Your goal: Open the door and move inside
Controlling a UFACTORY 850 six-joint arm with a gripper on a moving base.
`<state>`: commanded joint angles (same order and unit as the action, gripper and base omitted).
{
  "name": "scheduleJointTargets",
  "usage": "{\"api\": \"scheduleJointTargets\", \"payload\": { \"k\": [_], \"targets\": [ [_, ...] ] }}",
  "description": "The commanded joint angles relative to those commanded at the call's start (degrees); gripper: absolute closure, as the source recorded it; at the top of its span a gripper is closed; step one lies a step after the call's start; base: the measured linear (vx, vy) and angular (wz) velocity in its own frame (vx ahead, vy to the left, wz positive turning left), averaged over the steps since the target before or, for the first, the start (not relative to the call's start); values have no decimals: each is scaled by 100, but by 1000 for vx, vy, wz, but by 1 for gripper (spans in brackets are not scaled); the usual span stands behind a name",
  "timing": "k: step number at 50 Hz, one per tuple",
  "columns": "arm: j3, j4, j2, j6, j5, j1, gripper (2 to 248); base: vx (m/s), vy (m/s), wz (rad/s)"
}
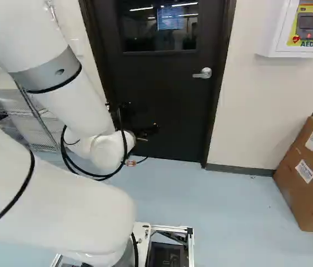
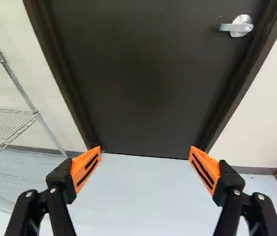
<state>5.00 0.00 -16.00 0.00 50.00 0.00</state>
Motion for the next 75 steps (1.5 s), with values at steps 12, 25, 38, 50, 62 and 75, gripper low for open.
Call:
{"api": "scheduleJointTargets", "payload": {
  "k": [12,25,38,50,62,75],
  "targets": [
    [0,0,0,0,0,0,3,182,-59,-280],
    [0,0,0,0,0,0,3,184,-55,-279],
    [0,0,0,0,0,0,3,192,-59,-296],
    [0,0,0,0,0,0,3,192,-20,-103],
    [0,0,0,0,0,0,3,177,-3,-20],
    [0,0,0,0,0,0,3,169,-4,-21]
  ]
}}
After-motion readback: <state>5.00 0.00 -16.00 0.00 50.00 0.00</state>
